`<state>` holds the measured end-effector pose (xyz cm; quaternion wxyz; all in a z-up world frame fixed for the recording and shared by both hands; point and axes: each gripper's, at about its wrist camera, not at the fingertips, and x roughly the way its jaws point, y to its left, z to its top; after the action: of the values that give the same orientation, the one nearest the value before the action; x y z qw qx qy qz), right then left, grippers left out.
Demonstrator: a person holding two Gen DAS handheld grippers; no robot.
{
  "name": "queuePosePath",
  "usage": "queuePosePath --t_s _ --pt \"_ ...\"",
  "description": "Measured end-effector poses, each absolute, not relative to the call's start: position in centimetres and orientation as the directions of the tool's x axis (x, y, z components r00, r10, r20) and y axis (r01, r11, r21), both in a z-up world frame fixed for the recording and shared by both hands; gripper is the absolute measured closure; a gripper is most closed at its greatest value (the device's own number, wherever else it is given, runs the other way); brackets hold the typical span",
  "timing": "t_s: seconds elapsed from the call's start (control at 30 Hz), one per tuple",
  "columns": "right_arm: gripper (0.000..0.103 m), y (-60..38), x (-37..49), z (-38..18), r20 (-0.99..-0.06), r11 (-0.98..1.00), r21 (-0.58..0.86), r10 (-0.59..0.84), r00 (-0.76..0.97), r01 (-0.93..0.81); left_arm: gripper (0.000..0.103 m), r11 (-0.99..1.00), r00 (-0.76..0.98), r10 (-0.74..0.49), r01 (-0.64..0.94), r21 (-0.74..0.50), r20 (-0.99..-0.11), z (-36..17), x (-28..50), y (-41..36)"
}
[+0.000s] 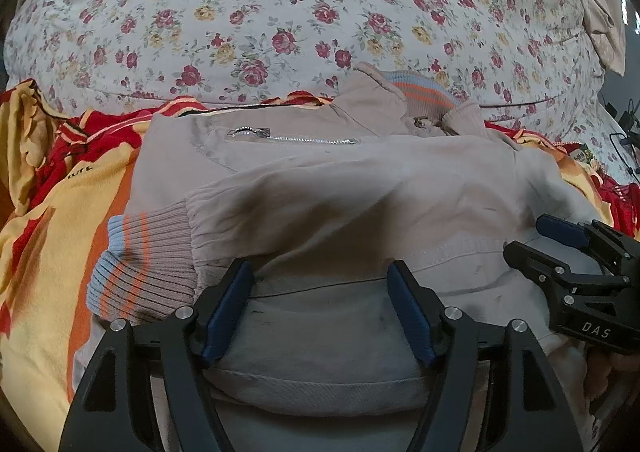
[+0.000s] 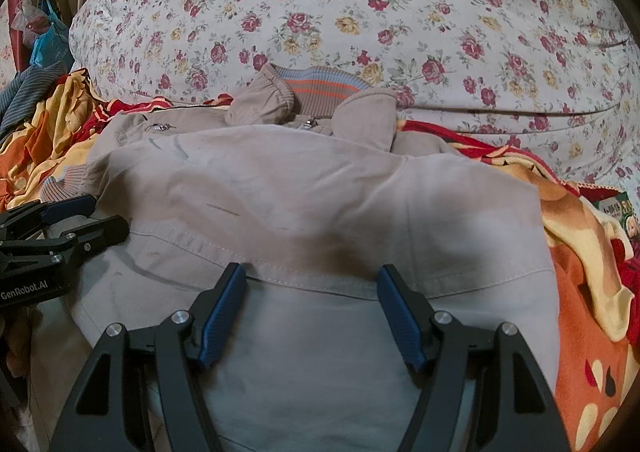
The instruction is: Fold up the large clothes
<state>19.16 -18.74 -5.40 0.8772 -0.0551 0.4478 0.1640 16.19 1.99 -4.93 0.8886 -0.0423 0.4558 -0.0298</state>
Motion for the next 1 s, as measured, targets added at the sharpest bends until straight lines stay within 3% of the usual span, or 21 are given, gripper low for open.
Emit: queuePosePath --t_s 0.2,1.0 --pt "0.031 -18.73 19.16 -5.4 -0.804 0.94 0.05 0.238 0.545 -0.337 0.038 0.995 0.576 -0.092 0.033 -0.09 -0.812 -5.07 16.31 1.78" --pt "0.031 -18.59 19.15 -5.4 -0.804 0.94 0.048 0.237 0.546 -0.337 0.037 0.997 0.58 -0.083 0.045 -0.07 -0.81 -5.07 16.3 1.91"
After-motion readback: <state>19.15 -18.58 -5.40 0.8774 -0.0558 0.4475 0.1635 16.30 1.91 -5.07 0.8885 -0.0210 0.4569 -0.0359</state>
